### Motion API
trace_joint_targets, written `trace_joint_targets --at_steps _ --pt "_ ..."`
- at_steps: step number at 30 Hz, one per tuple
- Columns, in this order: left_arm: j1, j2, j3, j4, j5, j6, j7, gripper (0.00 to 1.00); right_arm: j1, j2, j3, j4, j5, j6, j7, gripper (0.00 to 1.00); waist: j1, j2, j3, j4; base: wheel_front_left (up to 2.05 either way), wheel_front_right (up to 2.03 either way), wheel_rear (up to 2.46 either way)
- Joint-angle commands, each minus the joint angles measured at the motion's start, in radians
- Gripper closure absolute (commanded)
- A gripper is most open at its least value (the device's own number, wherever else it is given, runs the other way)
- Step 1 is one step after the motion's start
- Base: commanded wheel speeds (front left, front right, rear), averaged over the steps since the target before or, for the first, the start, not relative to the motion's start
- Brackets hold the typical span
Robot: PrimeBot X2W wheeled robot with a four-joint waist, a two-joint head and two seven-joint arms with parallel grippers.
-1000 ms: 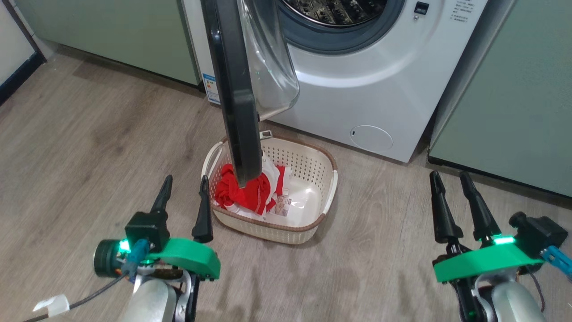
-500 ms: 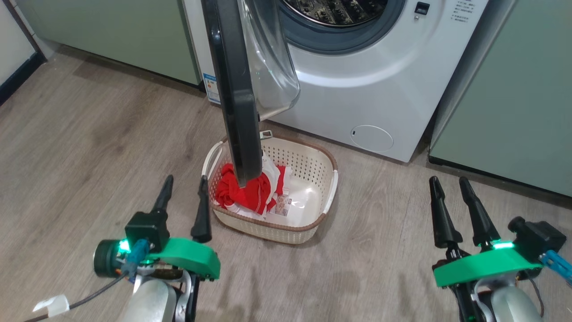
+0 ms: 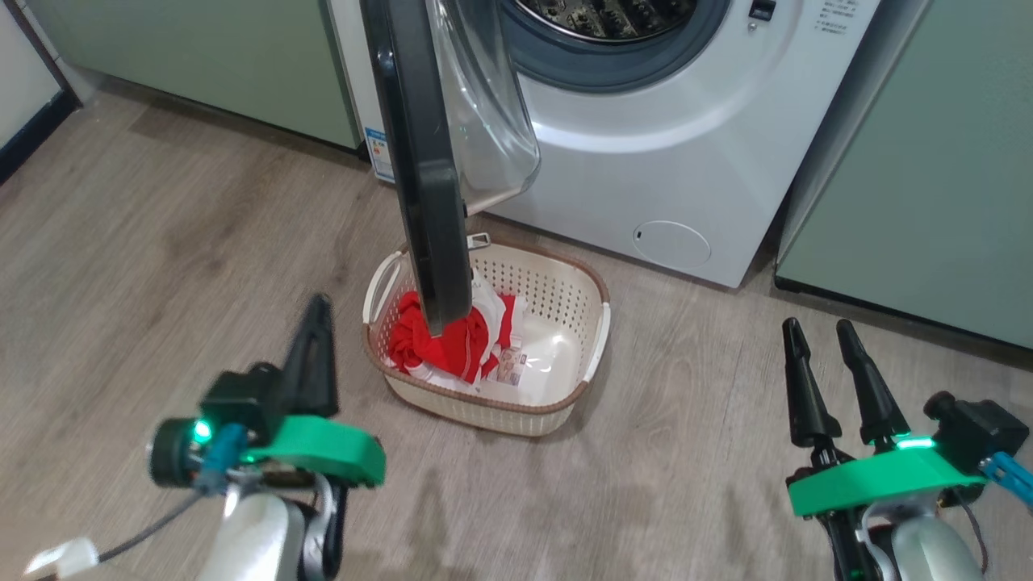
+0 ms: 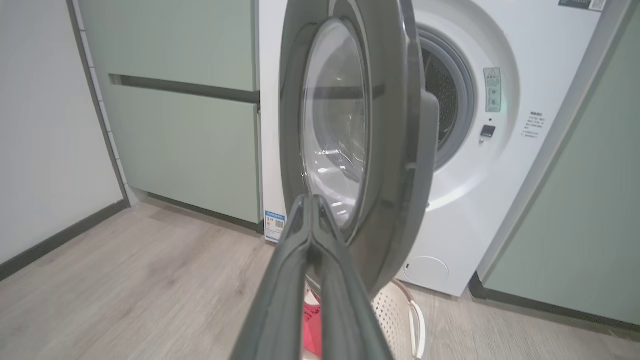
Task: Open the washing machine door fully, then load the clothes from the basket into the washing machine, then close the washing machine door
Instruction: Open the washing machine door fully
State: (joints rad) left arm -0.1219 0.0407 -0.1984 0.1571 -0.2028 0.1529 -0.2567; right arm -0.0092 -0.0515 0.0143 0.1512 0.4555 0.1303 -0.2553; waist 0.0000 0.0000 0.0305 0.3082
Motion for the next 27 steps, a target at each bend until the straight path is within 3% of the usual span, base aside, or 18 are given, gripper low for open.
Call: trace_joint_targets --at_steps 1,14,19,27 --pt "-0.053 0.009 0.042 -0.049 0.003 0.004 -0.005 1.0 -0.036 0.001 0.02 -0.029 -0.01 0.0 -0.006 0.0 0.0 0.0 0.005 0.0 0.0 0.0 0.0" --pt "-0.335 0.009 0.118 -0.312 -0.014 0.047 -0.005 1.0 -0.068 0.001 0.055 -0.032 -0.034 0.0 -0.006 0.0 0.0 0.0 0.07 -0.017 0.0 0.0 0.0" --pt "-0.412 0.009 0.045 -0.309 -0.001 0.037 -0.005 1.0 -0.085 0.001 0.068 -0.037 -0.041 0.0 -0.006 0.0 0.0 0.0 0.095 -0.041 0.0 0.0 0.0" --pt "-0.449 0.009 -0.119 -0.162 -0.038 0.025 -0.005 1.0 -0.12 -0.004 0.082 -0.039 -0.05 0.0 -0.006 0.0 0.0 0.0 0.148 -0.087 0.0 0.0 0.0"
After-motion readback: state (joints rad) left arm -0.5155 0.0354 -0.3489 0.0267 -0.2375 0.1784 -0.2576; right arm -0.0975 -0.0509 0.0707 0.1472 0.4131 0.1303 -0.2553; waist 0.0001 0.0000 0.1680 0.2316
